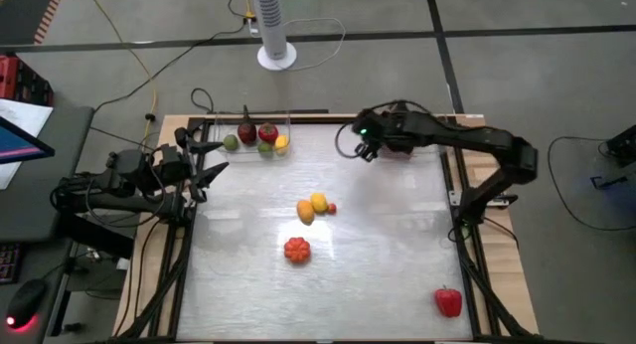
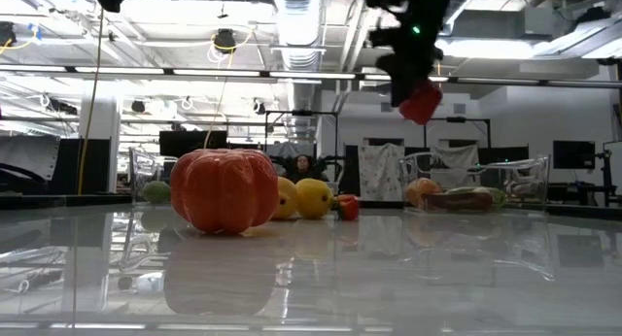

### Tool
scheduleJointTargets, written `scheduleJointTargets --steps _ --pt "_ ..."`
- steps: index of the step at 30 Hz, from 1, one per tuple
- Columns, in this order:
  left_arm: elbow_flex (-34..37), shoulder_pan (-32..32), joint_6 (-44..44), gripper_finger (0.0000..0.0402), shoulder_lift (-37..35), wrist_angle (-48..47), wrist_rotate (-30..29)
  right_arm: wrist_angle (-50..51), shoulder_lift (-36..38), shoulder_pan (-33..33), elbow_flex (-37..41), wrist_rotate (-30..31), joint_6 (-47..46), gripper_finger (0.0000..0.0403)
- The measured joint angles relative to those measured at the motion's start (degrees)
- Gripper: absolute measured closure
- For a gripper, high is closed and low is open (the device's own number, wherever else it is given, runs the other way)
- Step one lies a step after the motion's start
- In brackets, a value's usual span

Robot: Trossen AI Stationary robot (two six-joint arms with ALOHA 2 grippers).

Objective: Sort produce into baskets
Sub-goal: Put the top red bell pepper into the right transparent bin, then put the red tomato into the left transparent bin

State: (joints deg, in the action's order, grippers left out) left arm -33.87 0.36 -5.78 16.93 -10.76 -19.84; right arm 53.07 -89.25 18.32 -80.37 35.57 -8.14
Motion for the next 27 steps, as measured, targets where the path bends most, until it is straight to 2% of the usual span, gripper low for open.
scheduleJointTargets --steps 5,10,18,27 --pt "0.0 -0.01 -0.02 0.0157 0.0 0.0 -0.06 -7.1 5.42 6.71 9.79 -0.13 0.16 0.0194" --pt "0.0 -0.02 -0.25 0.0157 0.0 0.16 -0.41 -12.57 7.69 12.32 15.47 -2.03 1.07 0.0189" --pt "0.0 -0.02 -0.7 0.0157 0.0 0.2 -0.5 -13.4 7.34 15.63 15.84 -4.26 1.1 0.0177" --pt "0.0 -0.01 -0.7 0.0157 0.0 0.22 -0.52 -12.93 7.44 15.52 15.67 -6.29 2.51 0.0098"
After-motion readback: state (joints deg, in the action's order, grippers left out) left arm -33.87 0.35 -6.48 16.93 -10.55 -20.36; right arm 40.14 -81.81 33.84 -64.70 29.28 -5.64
